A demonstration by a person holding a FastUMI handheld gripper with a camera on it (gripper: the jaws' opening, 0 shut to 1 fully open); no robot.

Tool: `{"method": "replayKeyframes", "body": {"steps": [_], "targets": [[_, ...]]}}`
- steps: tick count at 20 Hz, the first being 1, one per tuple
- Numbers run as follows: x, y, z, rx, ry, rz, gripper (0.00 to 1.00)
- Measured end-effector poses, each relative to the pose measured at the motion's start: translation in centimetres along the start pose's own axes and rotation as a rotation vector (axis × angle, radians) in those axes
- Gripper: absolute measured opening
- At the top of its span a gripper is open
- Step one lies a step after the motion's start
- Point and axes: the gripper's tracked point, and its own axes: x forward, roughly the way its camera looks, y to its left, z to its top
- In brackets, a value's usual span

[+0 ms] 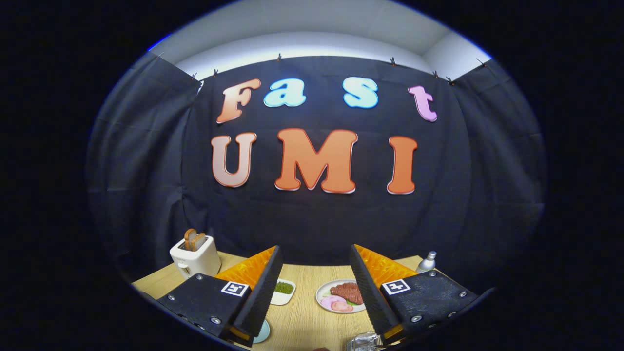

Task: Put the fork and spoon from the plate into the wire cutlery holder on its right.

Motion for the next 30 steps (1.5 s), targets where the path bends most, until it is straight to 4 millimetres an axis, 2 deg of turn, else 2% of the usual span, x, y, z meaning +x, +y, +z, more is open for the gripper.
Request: {"method": "replayKeyframes", "body": {"steps": [6, 13, 16, 20, 25, 30], "targets": [[-0.5, 4.3, -0.7, 0.019, 0.033, 0.040, 0.87], [-0.2, 13.0, -5.4, 0.029, 0.161, 0.190, 0.95], [0.3, 17.0, -9.0, 0.036, 0.275, 0.262, 0.97], [-0.1, 21.0, -15.3, 0.034, 0.501, 0.334, 0.97], [-1.2, 23.5, -22.8, 0.022, 0.801, 0.361, 0.97], [-3.2, 24.7, -28.3, -0.031, 1.055, 0.391, 0.94]]}}
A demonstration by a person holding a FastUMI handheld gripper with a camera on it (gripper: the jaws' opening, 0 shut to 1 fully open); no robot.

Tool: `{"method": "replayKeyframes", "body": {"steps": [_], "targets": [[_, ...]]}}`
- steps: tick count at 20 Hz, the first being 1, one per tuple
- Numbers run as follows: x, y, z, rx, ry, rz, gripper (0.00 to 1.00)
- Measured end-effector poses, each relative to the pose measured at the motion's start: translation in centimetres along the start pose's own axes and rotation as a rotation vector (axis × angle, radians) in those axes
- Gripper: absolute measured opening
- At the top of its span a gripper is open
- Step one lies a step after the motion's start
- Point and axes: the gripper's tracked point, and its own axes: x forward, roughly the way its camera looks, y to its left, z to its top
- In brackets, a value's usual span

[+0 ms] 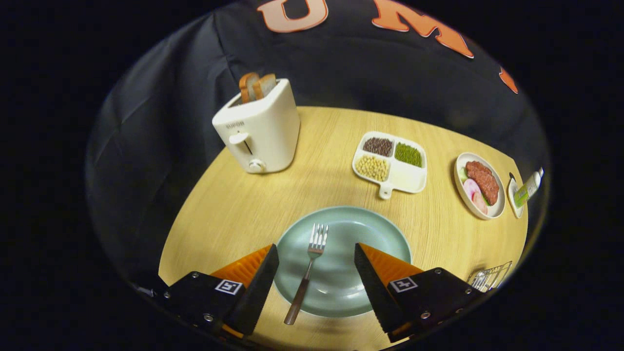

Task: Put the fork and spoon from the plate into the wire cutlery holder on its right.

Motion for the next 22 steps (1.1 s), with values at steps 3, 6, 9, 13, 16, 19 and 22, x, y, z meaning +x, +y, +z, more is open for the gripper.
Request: {"method": "replayKeyframes", "body": {"steps": [3, 6, 9, 13, 16, 19, 22], "targets": [[1.9, -0.1, -2.3, -0.027, 0.121, -0.023, 0.89], [3.2, -0.2, -4.0, -0.044, 0.225, -0.046, 0.82], [3.9, -0.2, -5.3, -0.033, 0.313, -0.070, 0.72], [4.3, 0.1, -6.2, -0.044, 0.390, -0.084, 0.50], [4.6, -0.2, -6.8, -0.032, 0.429, -0.116, 0.29], [4.8, -0.4, -6.9, -0.002, 0.440, -0.117, 0.10], [4.8, -0.3, -6.5, 0.032, 0.417, -0.075, 0.04]]}}
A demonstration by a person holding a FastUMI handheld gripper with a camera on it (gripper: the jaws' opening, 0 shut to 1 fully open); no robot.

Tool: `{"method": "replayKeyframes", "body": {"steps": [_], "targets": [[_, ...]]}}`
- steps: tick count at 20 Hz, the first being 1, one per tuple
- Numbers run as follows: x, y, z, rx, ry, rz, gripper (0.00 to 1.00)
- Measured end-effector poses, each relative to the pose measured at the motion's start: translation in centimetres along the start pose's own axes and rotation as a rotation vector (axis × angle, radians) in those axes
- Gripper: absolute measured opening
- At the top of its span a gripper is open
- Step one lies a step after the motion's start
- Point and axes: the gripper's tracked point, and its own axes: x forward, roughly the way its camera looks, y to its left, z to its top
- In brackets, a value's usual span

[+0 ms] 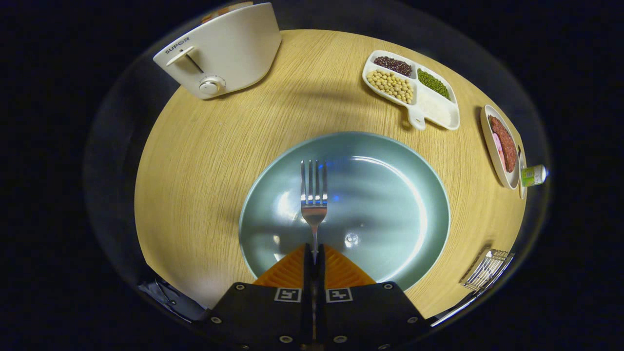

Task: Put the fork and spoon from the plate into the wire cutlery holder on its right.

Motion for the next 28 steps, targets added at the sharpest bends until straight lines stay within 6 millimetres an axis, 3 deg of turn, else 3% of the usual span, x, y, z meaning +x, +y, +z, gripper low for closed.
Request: {"method": "replayKeyframes", "body": {"steps": [5, 9, 12, 17, 21, 24, 28], "targets": [[-2.4, -1.9, 0.9, 0.053, -0.111, 0.023, 0.03], [-6.2, -5.5, 0.8, 0.126, -0.199, 0.023, 0.02], [-9.3, -9.4, -0.1, 0.187, -0.266, 0.014, 0.03], [-13.0, -17.2, -4.6, 0.322, -0.316, -0.042, 0.03], [-13.8, -23.2, -9.9, 0.414, -0.294, -0.094, 0.03], [-13.7, -26.1, -13.2, 0.453, -0.258, -0.115, 0.03], [-12.5, -28.7, -15.6, 0.463, -0.210, -0.131, 0.03]]}}
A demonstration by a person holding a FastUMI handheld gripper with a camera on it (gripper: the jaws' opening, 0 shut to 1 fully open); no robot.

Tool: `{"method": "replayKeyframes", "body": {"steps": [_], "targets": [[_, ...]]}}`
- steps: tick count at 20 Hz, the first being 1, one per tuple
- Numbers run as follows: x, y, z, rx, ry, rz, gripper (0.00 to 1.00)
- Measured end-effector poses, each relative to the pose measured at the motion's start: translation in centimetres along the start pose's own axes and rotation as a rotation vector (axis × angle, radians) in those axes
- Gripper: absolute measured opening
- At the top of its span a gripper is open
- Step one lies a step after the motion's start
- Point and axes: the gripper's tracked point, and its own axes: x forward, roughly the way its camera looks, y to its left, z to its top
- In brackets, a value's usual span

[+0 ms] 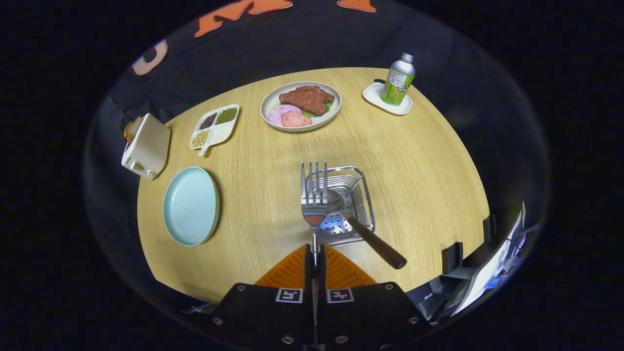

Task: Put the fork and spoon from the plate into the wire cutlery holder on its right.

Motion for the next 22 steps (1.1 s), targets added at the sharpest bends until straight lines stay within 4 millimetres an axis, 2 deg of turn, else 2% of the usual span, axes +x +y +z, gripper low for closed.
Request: {"method": "replayKeyframes", "body": {"steps": [2, 5, 9, 11, 12, 13, 16, 19, 22], "targets": [[0.6, -0.8, -0.3, 0.001, 0.018, -0.002, 0.04], [0.7, -1.1, 0.4, 0.002, 0.010, 0.022, 0.09], [-1.1, -1.0, 4.3, 0.012, -0.121, 0.071, 0.13], [-2.7, -0.5, 6.6, 0.017, -0.219, 0.117, 0.21], [-3.6, -0.2, 8.0, 0.016, -0.275, 0.137, 0.30], [-4.5, -0.2, 9.1, 0.017, -0.328, 0.149, 0.35], [-8.3, 0.2, 12.6, -0.013, -0.501, 0.179, 0.58], [-12.4, 1.0, 15.9, -0.022, -0.667, 0.193, 0.70], [-16.3, 1.9, 17.9, -0.037, -0.809, 0.215, 0.83]]}}
